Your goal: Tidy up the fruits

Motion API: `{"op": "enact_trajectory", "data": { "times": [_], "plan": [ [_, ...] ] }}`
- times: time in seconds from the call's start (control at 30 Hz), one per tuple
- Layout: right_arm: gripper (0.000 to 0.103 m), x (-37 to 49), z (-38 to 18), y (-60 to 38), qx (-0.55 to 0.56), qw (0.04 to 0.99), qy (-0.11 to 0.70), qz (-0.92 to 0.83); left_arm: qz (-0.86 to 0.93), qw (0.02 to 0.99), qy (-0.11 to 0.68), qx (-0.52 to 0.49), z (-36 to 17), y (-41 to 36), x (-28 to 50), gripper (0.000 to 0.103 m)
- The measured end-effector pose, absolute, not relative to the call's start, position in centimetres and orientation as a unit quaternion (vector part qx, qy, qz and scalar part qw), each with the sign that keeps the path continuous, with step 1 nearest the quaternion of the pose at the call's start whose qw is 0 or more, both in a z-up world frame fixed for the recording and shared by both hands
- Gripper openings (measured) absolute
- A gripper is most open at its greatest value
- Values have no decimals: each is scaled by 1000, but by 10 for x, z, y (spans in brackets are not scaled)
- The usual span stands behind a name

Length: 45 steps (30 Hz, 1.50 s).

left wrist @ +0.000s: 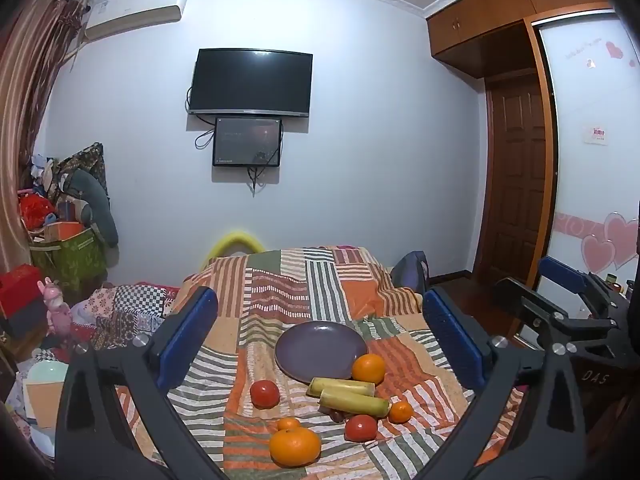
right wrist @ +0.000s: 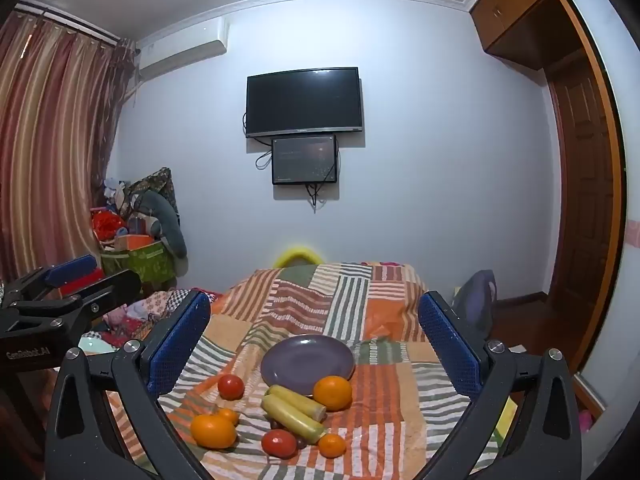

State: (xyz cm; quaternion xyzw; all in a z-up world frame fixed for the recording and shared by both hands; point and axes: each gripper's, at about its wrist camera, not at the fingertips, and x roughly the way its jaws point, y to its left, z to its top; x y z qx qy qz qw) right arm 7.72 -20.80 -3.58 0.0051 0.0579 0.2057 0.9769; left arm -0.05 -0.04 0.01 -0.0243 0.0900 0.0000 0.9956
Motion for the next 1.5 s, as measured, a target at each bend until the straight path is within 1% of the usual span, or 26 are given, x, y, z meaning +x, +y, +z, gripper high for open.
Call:
{"op": "enact_trajectory", "data": {
  "times": [0.27, 0.33, 1.5],
  "plan": [
    [103, 77, -36, -208, 2, 977, 60, 204, 1, 996, 88, -28, -14, 3, -3, 103],
    [103, 79, -36, -209, 4, 977, 60, 205, 3, 995, 95, -30, -6, 2, 3, 103],
    [103, 80, -33, -214, 13, 975, 63, 211, 7, 995, 101, -24, -5, -4, 5, 103]
  ]
}}
